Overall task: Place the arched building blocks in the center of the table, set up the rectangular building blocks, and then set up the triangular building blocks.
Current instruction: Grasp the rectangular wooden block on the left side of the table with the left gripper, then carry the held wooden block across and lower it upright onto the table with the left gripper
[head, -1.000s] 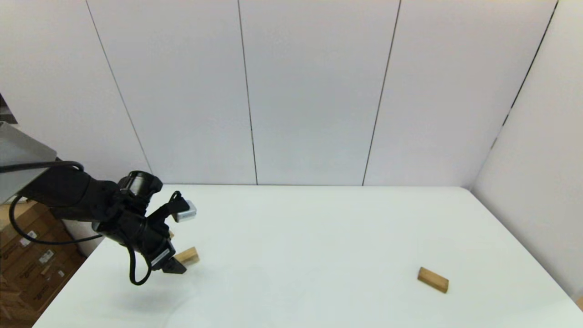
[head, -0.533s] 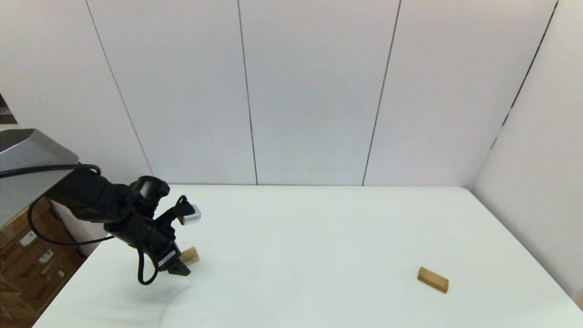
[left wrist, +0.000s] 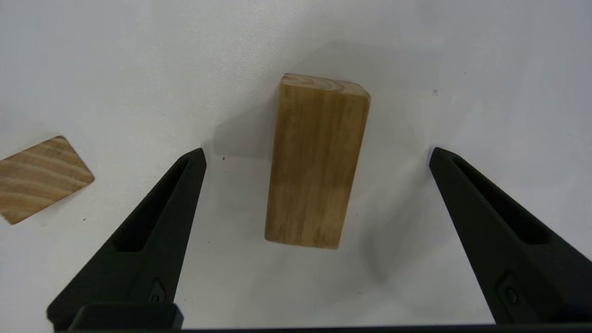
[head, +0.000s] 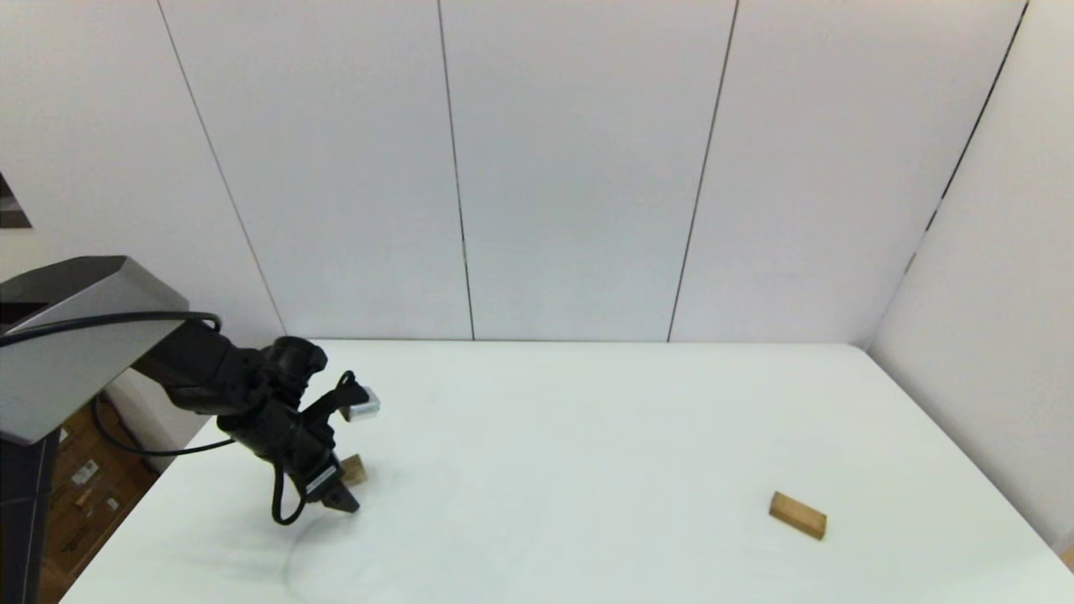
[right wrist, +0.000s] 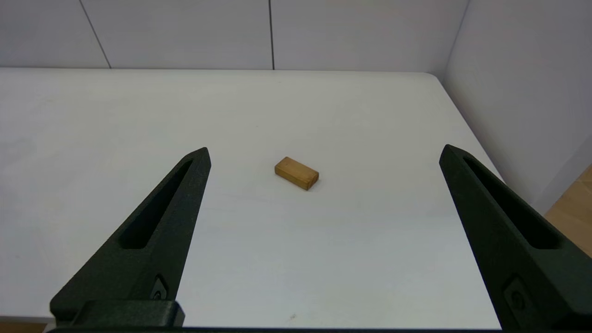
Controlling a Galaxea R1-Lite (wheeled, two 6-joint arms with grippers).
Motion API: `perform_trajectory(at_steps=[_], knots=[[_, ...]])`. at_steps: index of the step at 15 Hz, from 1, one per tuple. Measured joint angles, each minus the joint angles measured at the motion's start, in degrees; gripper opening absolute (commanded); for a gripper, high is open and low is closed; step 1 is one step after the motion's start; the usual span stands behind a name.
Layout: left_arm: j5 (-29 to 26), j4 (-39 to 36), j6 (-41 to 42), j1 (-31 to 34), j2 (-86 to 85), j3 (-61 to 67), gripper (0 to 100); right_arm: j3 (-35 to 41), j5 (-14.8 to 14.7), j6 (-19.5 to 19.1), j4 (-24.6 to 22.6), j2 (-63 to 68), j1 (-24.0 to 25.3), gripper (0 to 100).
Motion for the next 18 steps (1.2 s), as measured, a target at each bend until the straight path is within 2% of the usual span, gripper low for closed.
perform_trajectory(at_steps=[10, 12, 15, 18], knots=[[-0.5, 0.4, 0.0, 0.1, -0.7, -0.7, 0, 0.0, 0.0, 0.0, 0.0, 0.0, 0.0, 100], [-2.0, 0.9, 0.0, -0.3, -2.0, -0.7, 0, 0.0, 0.0, 0.0, 0.0, 0.0, 0.0, 100], [-4.0, 5.1, 0.0, -4.1, -4.6, -3.0, 0, 0.0, 0.0, 0.0, 0.0, 0.0, 0.0, 100], [-4.1, 10.3, -0.1, -11.4, -5.8, -10.1, 0, 0.0, 0.0, 0.0, 0.0, 0.0, 0.0, 100]])
